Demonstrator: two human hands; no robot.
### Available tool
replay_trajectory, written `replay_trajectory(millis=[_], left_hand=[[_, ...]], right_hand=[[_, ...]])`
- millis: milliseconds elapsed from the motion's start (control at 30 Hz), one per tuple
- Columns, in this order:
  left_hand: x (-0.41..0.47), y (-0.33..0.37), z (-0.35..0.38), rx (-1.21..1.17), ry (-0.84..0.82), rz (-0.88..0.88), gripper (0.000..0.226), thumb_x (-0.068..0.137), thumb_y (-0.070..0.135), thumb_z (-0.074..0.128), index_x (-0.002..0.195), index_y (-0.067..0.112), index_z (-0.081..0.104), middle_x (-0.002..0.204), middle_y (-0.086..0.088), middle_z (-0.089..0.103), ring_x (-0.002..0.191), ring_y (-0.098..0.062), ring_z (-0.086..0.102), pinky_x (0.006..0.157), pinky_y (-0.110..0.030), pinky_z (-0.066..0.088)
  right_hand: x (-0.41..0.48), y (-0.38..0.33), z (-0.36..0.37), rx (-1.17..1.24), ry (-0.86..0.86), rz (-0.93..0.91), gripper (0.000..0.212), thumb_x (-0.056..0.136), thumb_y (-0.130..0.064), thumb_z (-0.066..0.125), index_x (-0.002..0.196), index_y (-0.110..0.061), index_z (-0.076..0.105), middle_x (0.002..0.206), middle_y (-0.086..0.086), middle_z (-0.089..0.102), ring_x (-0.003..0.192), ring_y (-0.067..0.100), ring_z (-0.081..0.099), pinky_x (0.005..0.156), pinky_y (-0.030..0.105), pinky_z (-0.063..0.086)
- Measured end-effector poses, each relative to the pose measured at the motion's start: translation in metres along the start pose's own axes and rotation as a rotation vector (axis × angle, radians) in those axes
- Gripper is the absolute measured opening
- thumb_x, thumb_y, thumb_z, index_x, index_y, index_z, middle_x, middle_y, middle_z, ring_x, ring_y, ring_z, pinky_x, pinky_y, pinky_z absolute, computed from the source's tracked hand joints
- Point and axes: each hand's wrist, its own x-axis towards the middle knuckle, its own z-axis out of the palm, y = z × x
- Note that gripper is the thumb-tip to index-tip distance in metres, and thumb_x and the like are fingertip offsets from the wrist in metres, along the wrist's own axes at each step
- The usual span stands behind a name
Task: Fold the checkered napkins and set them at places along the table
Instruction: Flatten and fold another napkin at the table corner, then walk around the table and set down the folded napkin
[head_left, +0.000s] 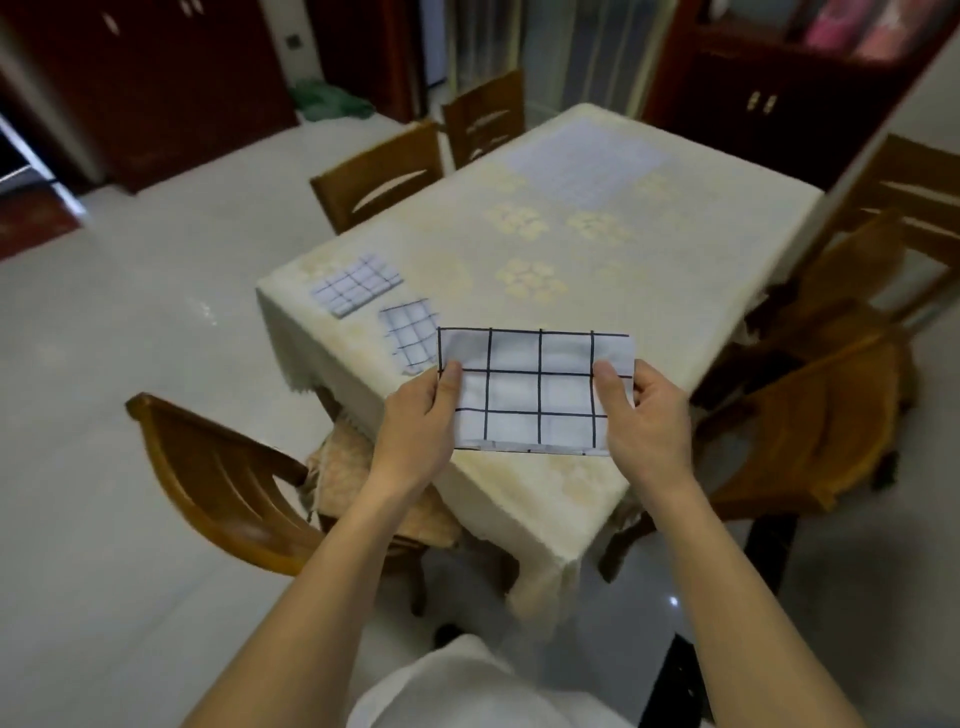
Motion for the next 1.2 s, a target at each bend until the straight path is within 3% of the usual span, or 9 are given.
replay_trajectory(millis=[133, 333, 433, 567, 633, 733, 867, 1100, 1200], left_hand=[[0.021, -0.005, -0.003, -0.043, 0.044, -0.022, 0.053, 0.109, 0.038, 0.039, 0.062, 0.014, 0.035, 0.056, 0.002, 0.03, 0.051, -0.009, 0.028, 0.052, -0.028, 0.021], [0.08, -0.005, 0.026, -0.038, -0.016, -0.027, 0.053, 0.108, 0.044, 0.036, 0.065, 0.014, 0.03, 0.056, 0.004, 0.028, 0.052, -0.011, 0.027, 0.053, -0.032, 0.017], [0.104, -0.012, 0.024, -0.023, 0.001, -0.035, 0.053, 0.108, 0.044, 0.037, 0.065, 0.014, 0.03, 0.056, 0.006, 0.028, 0.052, -0.012, 0.027, 0.053, -0.031, 0.016], [0.113, -0.036, 0.013, -0.049, 0.012, -0.066, 0.053, 0.108, 0.044, 0.038, 0.064, 0.017, 0.03, 0.054, 0.008, 0.028, 0.051, -0.01, 0.027, 0.052, -0.029, 0.017], [0.115, -0.054, 0.013, -0.057, 0.042, -0.132, 0.052, 0.108, 0.044, 0.037, 0.064, 0.017, 0.031, 0.056, 0.005, 0.03, 0.052, -0.01, 0.028, 0.054, -0.031, 0.019], [0.112, -0.084, 0.017, -0.041, 0.063, -0.258, 0.052, 0.108, 0.045, 0.037, 0.065, 0.016, 0.033, 0.059, 0.002, 0.033, 0.054, -0.014, 0.032, 0.057, -0.035, 0.024], [0.1, -0.116, 0.03, -0.051, 0.025, -0.397, 0.048, 0.107, 0.044, 0.043, 0.07, 0.014, 0.044, 0.062, -0.002, 0.041, 0.054, -0.012, 0.039, 0.052, -0.026, 0.033], [0.104, -0.147, 0.07, -0.117, 0.103, -0.662, 0.038, 0.102, 0.04, 0.056, 0.073, 0.017, 0.052, 0.058, 0.003, 0.047, 0.05, -0.027, 0.064, 0.052, -0.035, 0.048], [0.109, -0.158, 0.084, -0.061, 0.161, -0.735, 0.035, 0.1, 0.039, 0.061, 0.076, 0.015, 0.056, 0.062, -0.002, 0.054, 0.061, -0.033, 0.066, 0.057, -0.041, 0.05]], right_hand=[[0.02, 0.0, 0.018, -0.017, -0.067, 0.018, 0.022, 0.102, -0.036, 0.056, 0.091, -0.023, 0.07, 0.086, 0.0, 0.074, 0.083, 0.021, 0.07, 0.075, 0.045, 0.058], [0.079, 0.0, 0.009, -0.126, 0.009, -0.038, 0.054, 0.101, -0.043, 0.054, 0.081, 0.007, 0.055, 0.068, 0.026, 0.045, 0.055, 0.012, 0.033, 0.054, 0.032, 0.026], [0.095, 0.002, 0.025, -0.062, 0.009, -0.015, 0.045, 0.101, -0.039, 0.056, 0.082, 0.001, 0.06, 0.058, -0.001, 0.045, 0.051, 0.006, 0.035, 0.051, 0.024, 0.027], [0.107, 0.015, 0.05, -0.036, -0.105, 0.029, 0.048, 0.1, -0.038, 0.06, 0.07, -0.004, 0.043, 0.059, -0.001, 0.03, 0.053, 0.012, 0.027, 0.053, 0.029, 0.026], [0.119, 0.023, 0.061, -0.064, -0.255, 0.079, 0.036, 0.098, -0.034, 0.064, 0.072, -0.013, 0.053, 0.058, -0.004, 0.042, 0.053, 0.013, 0.038, 0.052, 0.03, 0.034], [0.136, 0.037, 0.078, -0.166, -0.446, 0.114, 0.011, 0.096, -0.033, 0.065, 0.1, -0.027, 0.074, 0.085, -0.01, 0.074, 0.071, 0.009, 0.065, 0.06, 0.033, 0.05], [0.16, 0.066, 0.1, -0.214, -0.506, 0.146, 0.017, 0.096, -0.037, 0.062, 0.099, -0.024, 0.073, 0.092, -0.006, 0.075, 0.087, 0.022, 0.07, 0.078, 0.044, 0.056], [0.199, 0.127, 0.128, -0.238, -0.637, 0.235, 0.032, 0.098, -0.034, 0.058, 0.089, -0.004, 0.066, 0.08, 0.014, 0.067, 0.07, 0.018, 0.053, 0.064, 0.032, 0.041], [0.218, 0.148, 0.138, -0.282, -0.683, 0.225, 0.025, 0.098, -0.029, 0.057, 0.087, -0.009, 0.067, 0.082, 0.009, 0.067, 0.072, 0.018, 0.055, 0.066, 0.032, 0.043]])
